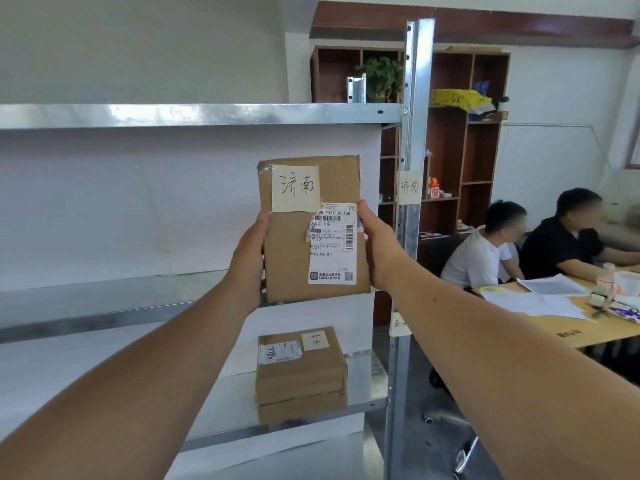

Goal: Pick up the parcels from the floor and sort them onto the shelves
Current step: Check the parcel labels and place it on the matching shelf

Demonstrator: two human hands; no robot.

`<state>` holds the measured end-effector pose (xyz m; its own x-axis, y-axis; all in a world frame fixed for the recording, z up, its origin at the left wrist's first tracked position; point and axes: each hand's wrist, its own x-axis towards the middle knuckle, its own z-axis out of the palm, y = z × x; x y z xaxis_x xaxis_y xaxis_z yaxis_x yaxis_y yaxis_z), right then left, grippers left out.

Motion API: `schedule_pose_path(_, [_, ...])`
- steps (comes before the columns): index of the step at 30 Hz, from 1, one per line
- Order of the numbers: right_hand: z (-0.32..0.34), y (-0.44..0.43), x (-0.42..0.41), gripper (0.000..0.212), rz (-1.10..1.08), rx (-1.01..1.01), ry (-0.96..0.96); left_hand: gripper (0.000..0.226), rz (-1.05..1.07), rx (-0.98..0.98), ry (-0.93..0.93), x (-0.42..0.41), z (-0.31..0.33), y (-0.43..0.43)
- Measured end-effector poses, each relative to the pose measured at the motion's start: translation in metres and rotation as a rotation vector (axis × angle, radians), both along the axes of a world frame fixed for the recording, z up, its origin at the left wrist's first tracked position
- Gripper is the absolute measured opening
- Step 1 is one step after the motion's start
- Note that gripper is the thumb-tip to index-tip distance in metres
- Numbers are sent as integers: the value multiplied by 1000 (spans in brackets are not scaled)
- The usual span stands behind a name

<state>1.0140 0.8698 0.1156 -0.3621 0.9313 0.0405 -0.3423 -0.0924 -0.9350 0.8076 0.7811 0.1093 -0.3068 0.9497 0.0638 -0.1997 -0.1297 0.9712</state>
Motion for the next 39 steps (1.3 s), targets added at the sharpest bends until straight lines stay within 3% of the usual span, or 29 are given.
schedule_pose_path(6, [0, -4, 1, 67, 19, 10, -24, 70, 38, 125, 75, 0, 6, -1])
schedule_pose_path(10, [-3, -11, -1, 58, 52, -3, -72, 68, -17, 110, 103, -11, 8, 2])
schedule_pose_path(12, [-7, -13, -3, 74, 67, 7, -62, 65, -37, 87, 121, -21, 8, 6])
schedule_pose_path(14, [-12, -13, -5, 115, 87, -9, -58, 64, -32, 47, 145, -30, 10, 8])
schedule_pose_path(15, [-13, -14, -7, 125, 100, -7, -59, 65, -14, 25, 164, -36, 11, 8])
schedule_pose_path(17, [-14, -15, -10, 119, 126, 13, -71, 69, 44, -23, 220, -47, 14, 10])
schedule_pose_path(19, [-14, -15, -15, 110, 134, 33, -98, 71, 137, -76, 310, -56, 21, 14])
schedule_pose_path(24, [-15, -19, -39, 134, 65, 43, -106, 62, 379, 27, 483, -71, 31, 26])
schedule_pose_path(26, [-18, -22, -52, 135, 28, 21, -79, 62, 476, 72, 597, -73, 33, 32])
schedule_pose_path(32, [-14, -33, -78, 92, -100, -96, 64, 24, 578, 139, 1087, -60, 37, 50])
schedule_pose_path(34, [-13, -33, -83, 89, -130, -131, 106, 13, 581, 188, 1172, -55, 38, 51])
schedule_pose_path(39, [-14, -35, -99, 112, -208, -275, 205, 40, 548, 176, 1382, -44, 30, 51])
